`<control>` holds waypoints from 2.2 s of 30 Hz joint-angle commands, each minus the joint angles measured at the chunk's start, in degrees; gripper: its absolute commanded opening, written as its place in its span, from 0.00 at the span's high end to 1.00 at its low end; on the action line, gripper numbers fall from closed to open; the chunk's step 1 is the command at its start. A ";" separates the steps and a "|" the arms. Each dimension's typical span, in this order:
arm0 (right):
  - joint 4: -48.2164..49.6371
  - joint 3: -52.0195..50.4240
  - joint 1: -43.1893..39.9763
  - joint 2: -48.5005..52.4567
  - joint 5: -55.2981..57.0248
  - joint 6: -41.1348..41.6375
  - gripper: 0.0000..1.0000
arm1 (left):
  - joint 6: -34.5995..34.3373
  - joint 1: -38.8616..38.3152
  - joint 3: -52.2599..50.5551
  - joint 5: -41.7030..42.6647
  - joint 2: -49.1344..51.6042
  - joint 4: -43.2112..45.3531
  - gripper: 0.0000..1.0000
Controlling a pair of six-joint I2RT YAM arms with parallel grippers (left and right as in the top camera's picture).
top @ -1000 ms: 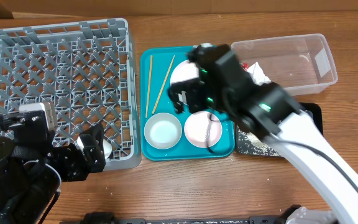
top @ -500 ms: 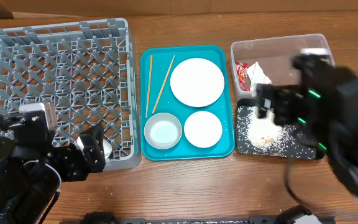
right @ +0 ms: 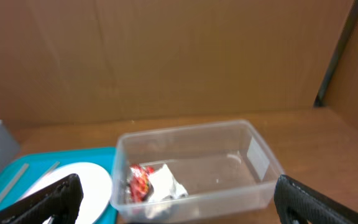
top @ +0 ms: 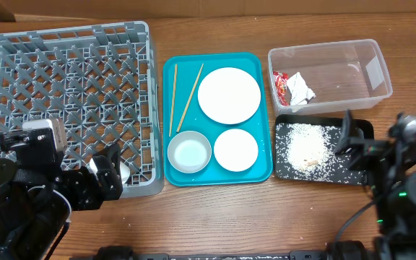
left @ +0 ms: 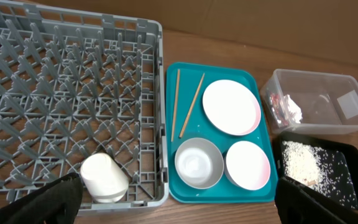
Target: Sort waste into correct bins and load items into the dishwasher
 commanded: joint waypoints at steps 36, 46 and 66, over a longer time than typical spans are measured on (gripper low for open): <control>21.16 -39.78 -0.63 -27.23 -1.95 -0.83 0.00 | 1.11 -0.39 0.02 -0.35 -0.17 0.15 0.00; 21.16 -39.76 -0.63 -27.23 -1.95 -0.83 0.00 | -8.26 -0.39 -0.39 9.51 -0.15 -1.22 0.00; 21.16 -39.78 -0.63 -27.23 -1.95 -0.83 0.00 | -14.53 -24.52 -21.49 -11.63 35.45 18.93 0.26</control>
